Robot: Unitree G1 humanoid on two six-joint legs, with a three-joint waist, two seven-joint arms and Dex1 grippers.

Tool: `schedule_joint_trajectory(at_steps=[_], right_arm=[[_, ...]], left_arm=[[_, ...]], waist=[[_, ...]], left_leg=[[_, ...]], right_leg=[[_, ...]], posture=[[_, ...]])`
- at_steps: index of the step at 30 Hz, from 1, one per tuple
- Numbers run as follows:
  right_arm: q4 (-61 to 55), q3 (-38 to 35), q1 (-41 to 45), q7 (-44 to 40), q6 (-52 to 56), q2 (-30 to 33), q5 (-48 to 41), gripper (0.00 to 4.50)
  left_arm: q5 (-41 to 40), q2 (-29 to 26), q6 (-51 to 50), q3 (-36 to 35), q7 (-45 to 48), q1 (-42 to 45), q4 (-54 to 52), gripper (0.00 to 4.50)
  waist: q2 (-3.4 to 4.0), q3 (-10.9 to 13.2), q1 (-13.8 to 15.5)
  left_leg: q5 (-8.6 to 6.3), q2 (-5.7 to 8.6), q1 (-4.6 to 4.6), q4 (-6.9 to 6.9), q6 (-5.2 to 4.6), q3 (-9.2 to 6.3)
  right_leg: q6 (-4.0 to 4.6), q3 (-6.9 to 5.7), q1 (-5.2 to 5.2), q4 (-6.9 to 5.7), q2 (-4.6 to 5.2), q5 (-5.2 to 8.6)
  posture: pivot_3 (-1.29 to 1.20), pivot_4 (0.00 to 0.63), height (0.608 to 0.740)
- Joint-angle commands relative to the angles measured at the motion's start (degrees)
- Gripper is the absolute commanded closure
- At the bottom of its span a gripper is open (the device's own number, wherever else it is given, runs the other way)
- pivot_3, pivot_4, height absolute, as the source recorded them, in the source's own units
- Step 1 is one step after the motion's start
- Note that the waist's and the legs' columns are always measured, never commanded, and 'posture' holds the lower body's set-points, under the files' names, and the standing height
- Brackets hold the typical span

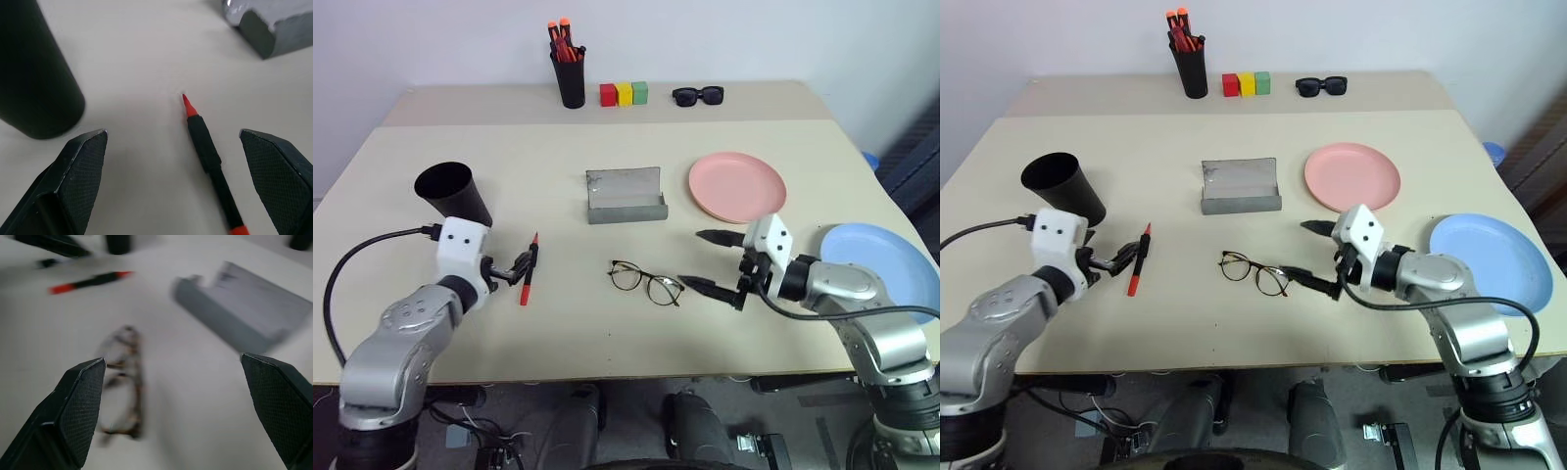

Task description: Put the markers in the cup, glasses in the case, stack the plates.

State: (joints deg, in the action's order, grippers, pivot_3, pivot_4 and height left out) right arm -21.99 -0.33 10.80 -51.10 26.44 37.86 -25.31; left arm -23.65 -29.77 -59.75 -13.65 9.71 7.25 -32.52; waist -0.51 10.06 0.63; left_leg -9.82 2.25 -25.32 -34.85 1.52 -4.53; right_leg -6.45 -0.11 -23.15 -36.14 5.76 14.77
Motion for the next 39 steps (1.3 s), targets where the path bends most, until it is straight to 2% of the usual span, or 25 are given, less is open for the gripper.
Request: schedule_joint_trajectory(at_steps=[1, 10, 21, 24, 31, 35, 37, 39], right_arm=[[-3.17, 1.32, -0.65, 0.29, -0.06, -0.99, -0.96, 0.01], [-1.83, 5.95, -1.5, 0.18, -3.45, -3.31, 1.69, 0.01], [0.05, 7.97, -2.64, 0.09, -6.5, -5.19, 3.65, 0.01], [0.22, 8.06, -2.84, 0.33, -6.98, -5.54, 3.91, 0.0], [0.36, 8.45, -2.89, 1.26, -7.46, -6.44, 4.62, 0.0], [0.53, 8.34, -2.63, 1.37, -7.42, -6.53, 4.75, 0.0], [0.7, 8.22, -1.94, 1.86, -7.62, -6.76, 5.14, 0.0], [1.05, 7.79, -0.81, 2.73, -7.52, -7.46, 5.1, 0.0]], left_arm=[[-0.17, 1.8, -8.22, -0.54, -3.43, 5.04, -1.05, 0.07], [0.38, 7.21, -32.02, -1.85, -6.48, 15.67, 1.65, 0.07], [0.31, 10.31, -32.75, 0.07, -11.37, 20.7, 10.52, 0.07], [-0.17, 10.49, -32.75, 0.36, -11.89, 21.51, 11.88, 0.87], [-0.46, 10.45, -32.75, 1.22, -12.18, 22.97, 12.93, 4.42], [0.16, 10.63, -30.87, 1.72, -10.76, 23.83, 10.41, 4.47], [2.27, 9.61, -15.36, 3.48, -8.33, 22.67, 5.37, 4.47], [3.35, 8.8, -6.18, 3.91, -6.23, 22.14, 2.91, 4.47]], waist=[[0.0, 0.0, 0.02], [-0.01, 0.0, -0.04], [-0.03, 0.0, 0.1], [-0.03, 0.0, 0.11], [-0.02, 0.0, 0.16], [-0.03, 0.0, 0.15], [-0.06, 0.02, 0.14], [-0.1, 0.04, 0.11]], left_leg=[[0.0, 0.0, 0.0, -0.04, 0.0, -0.01], [0.0, 0.06, 0.0, -0.1, 0.01, 0.01], [0.0, 0.05, 0.01, -0.14, 0.04, -0.03], [0.01, 0.06, 0.03, -0.14, 0.04, -0.04], [0.0, 0.07, 0.03, -0.15, 0.05, -0.11], [0.0, 0.07, 0.03, -0.15, 0.05, -0.11], [0.01, 0.07, 0.02, -0.15, 0.06, -0.1], [0.01, 0.04, -0.02, -0.14, 0.1, -0.1]], right_leg=[[0.0, 0.0, 0.01, -0.02, -0.03, 0.0], [-0.04, -0.01, 0.04, -0.05, -0.16, -0.02], [-0.13, 0.0, 0.06, -0.07, -0.17, -0.08], [-0.12, 0.01, 0.08, -0.07, -0.16, -0.08], [-0.04, 0.0, 0.1, -0.07, -0.16, -0.03], [-0.04, 0.0, 0.1, -0.07, -0.16, -0.03], [-0.04, 0.0, 0.09, -0.07, -0.16, -0.03], [0.0, 0.01, 0.04, -0.06, -0.15, -0.03]], posture=[[0.0, 0.15, 0.74], [0.0, 0.15, 0.74], [0.0, 0.15, 0.74], [0.0, 0.15, 0.74], [0.0, 0.15, 0.74], [0.0, 0.15, 0.74], [0.0, 0.15, 0.74], [0.0, 0.15, 0.74]])
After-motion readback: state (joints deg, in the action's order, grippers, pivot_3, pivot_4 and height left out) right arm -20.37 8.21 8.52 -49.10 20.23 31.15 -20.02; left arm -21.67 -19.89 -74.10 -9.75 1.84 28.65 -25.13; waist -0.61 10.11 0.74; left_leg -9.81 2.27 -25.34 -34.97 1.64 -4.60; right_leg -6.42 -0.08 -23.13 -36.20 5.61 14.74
